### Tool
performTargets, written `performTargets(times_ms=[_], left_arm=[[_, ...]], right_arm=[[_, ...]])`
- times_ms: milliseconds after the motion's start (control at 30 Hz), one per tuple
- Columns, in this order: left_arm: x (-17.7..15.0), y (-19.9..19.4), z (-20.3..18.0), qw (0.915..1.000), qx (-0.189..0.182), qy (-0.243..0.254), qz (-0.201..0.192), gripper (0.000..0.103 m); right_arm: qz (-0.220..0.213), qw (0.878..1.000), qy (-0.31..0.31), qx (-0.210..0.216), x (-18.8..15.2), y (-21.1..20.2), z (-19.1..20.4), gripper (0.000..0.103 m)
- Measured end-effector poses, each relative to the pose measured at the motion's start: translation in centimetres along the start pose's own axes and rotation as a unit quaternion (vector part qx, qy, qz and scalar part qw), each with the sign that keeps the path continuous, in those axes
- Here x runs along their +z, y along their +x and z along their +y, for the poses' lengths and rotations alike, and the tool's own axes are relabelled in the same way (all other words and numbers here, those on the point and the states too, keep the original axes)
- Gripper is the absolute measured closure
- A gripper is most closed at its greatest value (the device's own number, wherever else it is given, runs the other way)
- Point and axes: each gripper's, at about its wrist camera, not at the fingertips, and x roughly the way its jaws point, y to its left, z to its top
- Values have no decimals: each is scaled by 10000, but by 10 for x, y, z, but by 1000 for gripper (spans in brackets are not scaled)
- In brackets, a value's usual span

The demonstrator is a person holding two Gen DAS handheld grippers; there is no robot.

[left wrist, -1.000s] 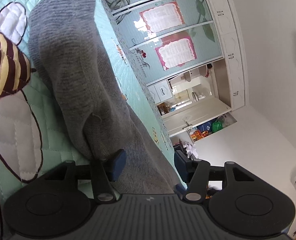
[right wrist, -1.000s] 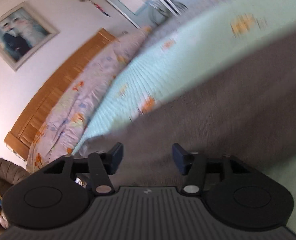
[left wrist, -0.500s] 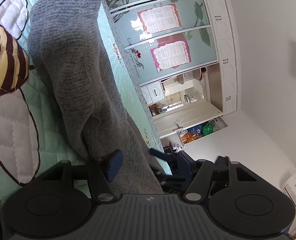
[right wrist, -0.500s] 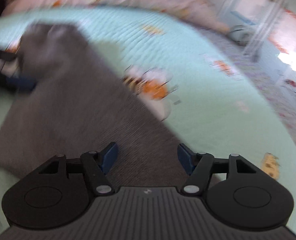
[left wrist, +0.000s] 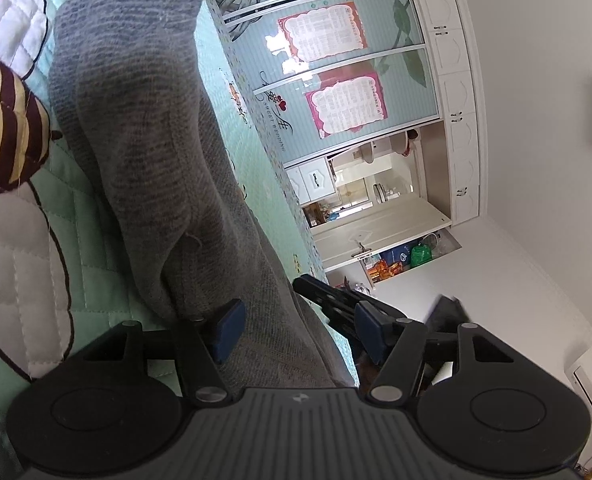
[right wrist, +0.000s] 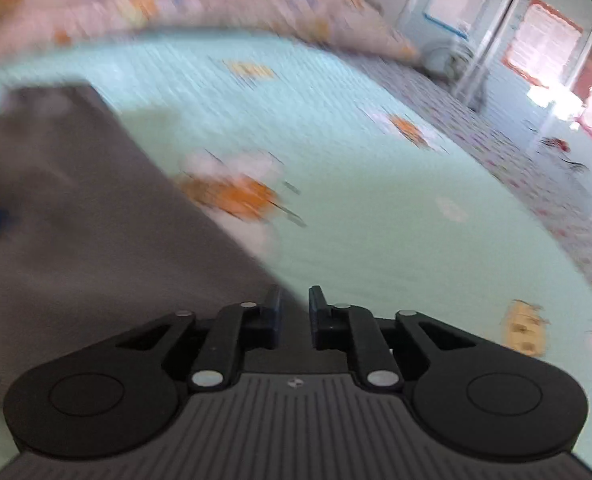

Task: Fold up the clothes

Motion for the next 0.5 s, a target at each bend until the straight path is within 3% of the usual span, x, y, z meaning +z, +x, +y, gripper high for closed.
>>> performTargets(times_ms=[67, 133, 267, 333, 400, 433, 500], left_arm=[[1, 1, -1, 10000, -5, -7, -4, 39], [1, 0, 1, 10000, -27, -6, -7, 39], [1, -1, 2, 9999, -83, -52, -50, 39], [1, -4, 2, 9998, -129, -116, -122, 39], [1, -6, 3, 9995, -175, -181, -193, 39], [1, -7, 3, 9993, -198, -214, -229, 40], [1, -10, 3, 9989, -244, -278, -300, 34]], right_arm=[[-299, 9990, -146, 305, 6, -9, 28, 75], [-386, 9967, -367, 614, 12, -3, 52, 72], [-22, 9999, -131, 75, 20, 35, 37, 63], [-300, 9963, 664, 453, 39, 21, 31, 63], [-573, 9890, 278, 1332, 57, 12, 55, 60], [-441, 9891, 129, 1402, 62, 22, 62, 75], [-153, 9880, -134, 1528, 72, 43, 72, 73]])
